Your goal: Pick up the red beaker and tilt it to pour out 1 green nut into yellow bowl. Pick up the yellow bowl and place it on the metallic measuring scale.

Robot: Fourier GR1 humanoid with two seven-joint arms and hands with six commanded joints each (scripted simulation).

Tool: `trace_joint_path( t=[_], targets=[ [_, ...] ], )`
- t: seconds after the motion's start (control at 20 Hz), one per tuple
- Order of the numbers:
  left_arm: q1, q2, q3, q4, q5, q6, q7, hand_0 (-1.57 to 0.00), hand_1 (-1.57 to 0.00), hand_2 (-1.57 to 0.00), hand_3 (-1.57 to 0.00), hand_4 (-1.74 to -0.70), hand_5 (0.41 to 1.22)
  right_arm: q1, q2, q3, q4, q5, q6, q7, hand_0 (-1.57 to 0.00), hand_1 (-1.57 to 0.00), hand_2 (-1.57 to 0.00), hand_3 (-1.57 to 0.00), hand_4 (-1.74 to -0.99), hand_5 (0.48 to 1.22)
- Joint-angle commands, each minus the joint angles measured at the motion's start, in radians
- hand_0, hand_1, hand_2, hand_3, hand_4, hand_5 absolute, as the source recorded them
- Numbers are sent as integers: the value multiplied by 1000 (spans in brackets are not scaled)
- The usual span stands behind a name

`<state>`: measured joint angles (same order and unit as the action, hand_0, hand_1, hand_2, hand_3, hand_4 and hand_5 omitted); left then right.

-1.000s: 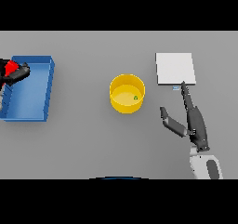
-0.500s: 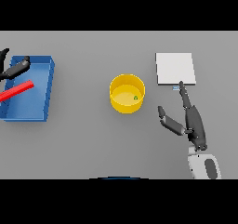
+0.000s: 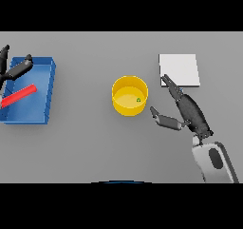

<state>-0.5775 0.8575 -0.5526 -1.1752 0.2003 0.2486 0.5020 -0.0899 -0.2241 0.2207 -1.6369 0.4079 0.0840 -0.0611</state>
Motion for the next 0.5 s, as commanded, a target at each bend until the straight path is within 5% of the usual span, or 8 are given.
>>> trace_joint_path(
  t=[0.0,0.3,0.45],
  targets=[
    [2,7,3,-6,4,-4,-4,-8,-6,-6,-6,-792,709,-33,-22,15,17,31,16,18,1,1,1,1,-1268,691],
    [-7,-3,-4,5,-2,-8,-12,-1,-1,-1,-1,-793,716,-216,-156,156,88,233,132,-1,1,1,1,1,-1276,666],
    [-2,-4,-6,-3,1,-7,-14,0,0,0,0,-797,722,-300,-152,205,150,266,175,-20,1,1,1,1,-1271,658]
  ],
)
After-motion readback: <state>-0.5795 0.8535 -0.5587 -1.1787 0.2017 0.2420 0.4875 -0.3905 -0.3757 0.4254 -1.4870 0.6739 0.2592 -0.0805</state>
